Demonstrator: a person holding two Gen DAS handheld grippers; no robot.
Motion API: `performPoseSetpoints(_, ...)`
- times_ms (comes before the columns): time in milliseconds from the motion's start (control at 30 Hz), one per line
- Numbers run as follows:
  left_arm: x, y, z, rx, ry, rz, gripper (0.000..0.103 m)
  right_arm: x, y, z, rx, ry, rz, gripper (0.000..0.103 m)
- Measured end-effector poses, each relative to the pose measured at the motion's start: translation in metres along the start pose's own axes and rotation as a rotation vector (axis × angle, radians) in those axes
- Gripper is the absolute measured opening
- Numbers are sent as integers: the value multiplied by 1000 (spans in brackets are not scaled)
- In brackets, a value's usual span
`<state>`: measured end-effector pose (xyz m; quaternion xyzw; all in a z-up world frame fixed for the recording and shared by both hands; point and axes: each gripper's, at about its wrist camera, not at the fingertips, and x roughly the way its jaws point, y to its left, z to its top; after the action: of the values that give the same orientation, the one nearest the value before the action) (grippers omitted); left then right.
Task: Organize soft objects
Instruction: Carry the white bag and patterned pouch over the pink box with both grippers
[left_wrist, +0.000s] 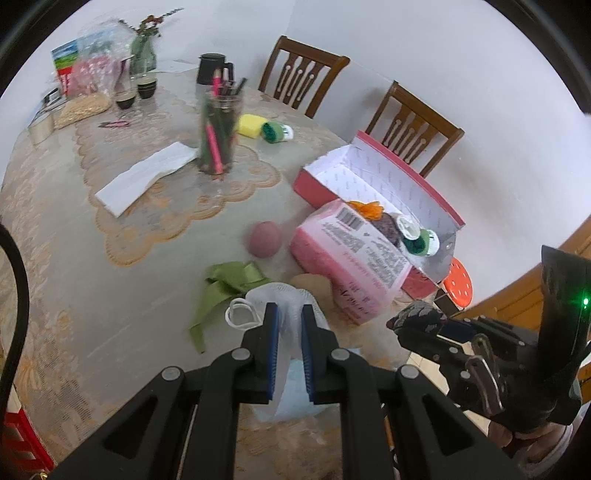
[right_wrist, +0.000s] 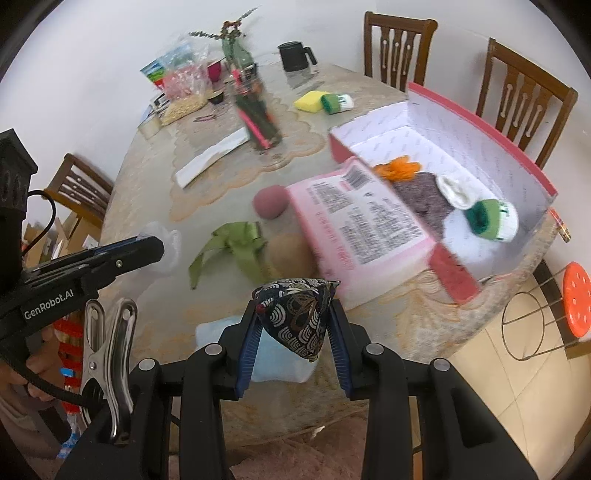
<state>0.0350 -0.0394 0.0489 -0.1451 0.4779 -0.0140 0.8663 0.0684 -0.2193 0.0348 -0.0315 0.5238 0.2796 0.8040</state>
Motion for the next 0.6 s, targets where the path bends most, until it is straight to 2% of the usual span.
performPoseSetpoints(333, 28, -66, 21, 84, 37, -43, 12, -16, -57, 13, 32, -21, -23, 36)
performPoseSetpoints(600, 61, -123, 39, 158, 53, -74, 12, -20, -120, 37, 84, -34, -54, 36)
